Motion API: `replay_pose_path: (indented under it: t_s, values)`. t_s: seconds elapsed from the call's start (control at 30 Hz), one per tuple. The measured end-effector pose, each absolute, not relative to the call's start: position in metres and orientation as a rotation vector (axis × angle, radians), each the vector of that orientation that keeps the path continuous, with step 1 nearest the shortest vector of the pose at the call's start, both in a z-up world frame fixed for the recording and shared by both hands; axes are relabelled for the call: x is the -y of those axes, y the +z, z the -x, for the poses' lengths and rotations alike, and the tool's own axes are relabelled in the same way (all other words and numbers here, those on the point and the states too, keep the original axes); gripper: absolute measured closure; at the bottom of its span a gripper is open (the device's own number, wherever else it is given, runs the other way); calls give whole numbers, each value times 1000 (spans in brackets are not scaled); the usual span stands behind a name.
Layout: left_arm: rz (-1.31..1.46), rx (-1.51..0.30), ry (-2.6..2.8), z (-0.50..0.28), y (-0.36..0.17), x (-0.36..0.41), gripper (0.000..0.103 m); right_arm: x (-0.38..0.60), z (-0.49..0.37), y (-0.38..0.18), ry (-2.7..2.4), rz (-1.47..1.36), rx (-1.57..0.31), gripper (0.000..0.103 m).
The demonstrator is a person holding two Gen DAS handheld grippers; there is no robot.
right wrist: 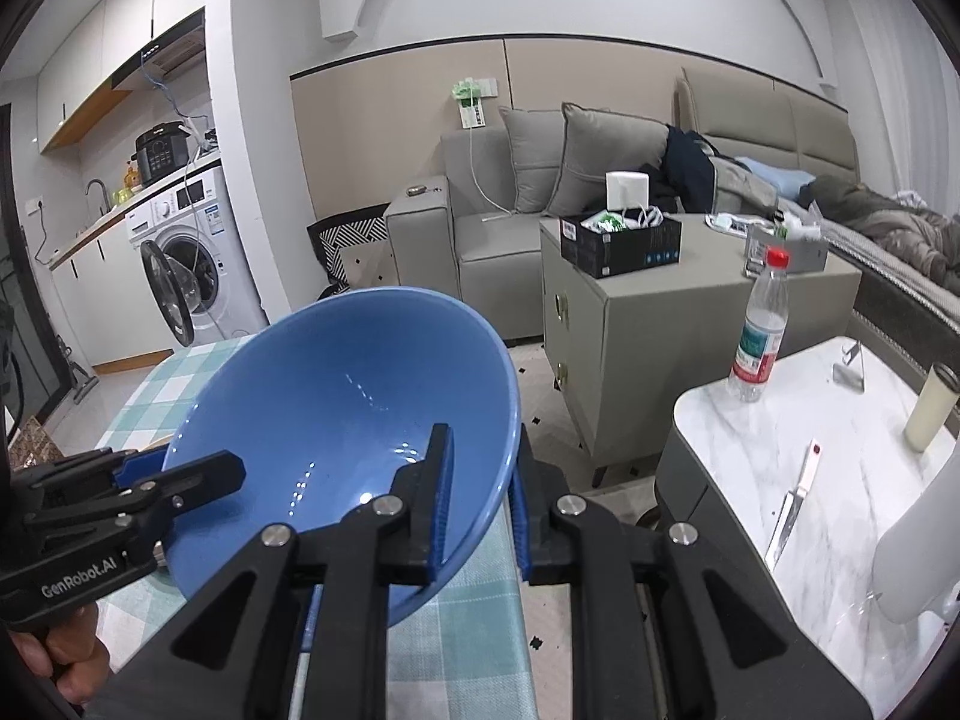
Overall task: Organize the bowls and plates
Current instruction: 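Lift the blue bowl toward the nested blue bowls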
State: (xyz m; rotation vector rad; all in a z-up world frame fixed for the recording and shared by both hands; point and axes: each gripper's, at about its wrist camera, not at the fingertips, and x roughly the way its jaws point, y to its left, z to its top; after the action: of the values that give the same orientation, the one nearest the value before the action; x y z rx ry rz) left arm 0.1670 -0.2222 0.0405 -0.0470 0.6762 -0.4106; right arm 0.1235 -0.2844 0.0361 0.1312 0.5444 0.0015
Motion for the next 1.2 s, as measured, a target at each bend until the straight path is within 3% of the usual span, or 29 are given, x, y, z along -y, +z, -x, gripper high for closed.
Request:
replay_pose_path:
  t_s: [1.2]
  values:
    - [48,-686,-262,-188,63,109,71,186,-183,47,153,-13,-625,85]
